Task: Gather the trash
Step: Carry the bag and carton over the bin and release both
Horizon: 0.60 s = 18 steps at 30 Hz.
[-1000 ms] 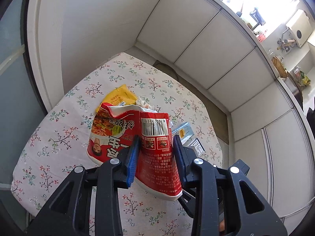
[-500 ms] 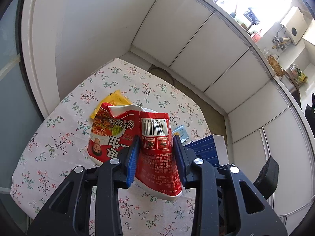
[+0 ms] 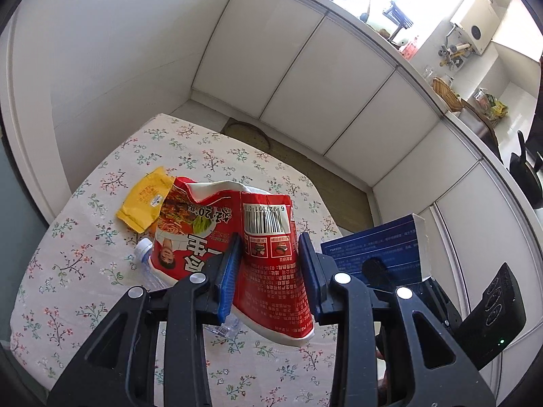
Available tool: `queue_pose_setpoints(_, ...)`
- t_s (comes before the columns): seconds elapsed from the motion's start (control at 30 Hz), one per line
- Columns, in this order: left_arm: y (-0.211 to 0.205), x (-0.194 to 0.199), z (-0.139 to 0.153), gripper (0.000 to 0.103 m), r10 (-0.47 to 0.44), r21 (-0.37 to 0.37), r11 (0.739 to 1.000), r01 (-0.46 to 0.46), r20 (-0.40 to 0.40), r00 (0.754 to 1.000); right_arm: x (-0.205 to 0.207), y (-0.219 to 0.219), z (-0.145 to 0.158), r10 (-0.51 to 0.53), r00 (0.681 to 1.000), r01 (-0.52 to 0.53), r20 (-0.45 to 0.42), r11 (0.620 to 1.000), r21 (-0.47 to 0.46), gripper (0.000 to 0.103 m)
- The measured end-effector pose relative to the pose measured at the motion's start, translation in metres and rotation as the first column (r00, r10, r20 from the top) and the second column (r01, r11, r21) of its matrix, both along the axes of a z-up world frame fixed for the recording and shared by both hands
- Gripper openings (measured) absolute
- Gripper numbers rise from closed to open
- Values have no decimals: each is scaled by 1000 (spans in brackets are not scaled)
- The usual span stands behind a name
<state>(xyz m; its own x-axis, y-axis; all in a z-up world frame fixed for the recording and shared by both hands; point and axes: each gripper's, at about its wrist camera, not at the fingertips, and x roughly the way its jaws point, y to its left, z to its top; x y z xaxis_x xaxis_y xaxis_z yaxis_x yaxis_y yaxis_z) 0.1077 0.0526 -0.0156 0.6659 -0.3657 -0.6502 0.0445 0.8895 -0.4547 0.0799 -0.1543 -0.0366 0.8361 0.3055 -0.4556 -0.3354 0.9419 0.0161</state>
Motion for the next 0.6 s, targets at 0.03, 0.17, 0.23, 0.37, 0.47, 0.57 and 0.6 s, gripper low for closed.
queue_pose_setpoints(0.03,-4,1,0,33,-8,1,1000,8,1,1000,-2,-5,2,-16,1000,16,10,1000,-2,39)
queue_pose_setpoints(0.17,-21,3,-2,33,-41,1,999,41,3,999,-11,-23,10,-84,996,85,41,996,-7,39)
queue_pose_setpoints(0.23,-29,4,-3,33,-57,1,998,57,4,998,-14,-34,13,-121,991,121,52,993,-6,39)
queue_pose_setpoints(0.37,-49,6,-6,33,-91,-1,996,91,10,996,-21,-59,15,-202,977,203,67,979,-8,39)
queue_pose_setpoints(0.47,-65,7,-8,33,-121,0,993,121,13,993,-26,-79,16,-271,959,273,78,962,-7,39)
queue_pose_setpoints(0.57,-84,8,-11,33,-155,9,988,155,14,988,-32,-105,14,-367,928,367,67,930,7,39)
queue_pose_setpoints(0.6,-89,8,-13,33,-164,8,987,163,14,986,-32,-114,11,-397,916,396,54,918,12,39)
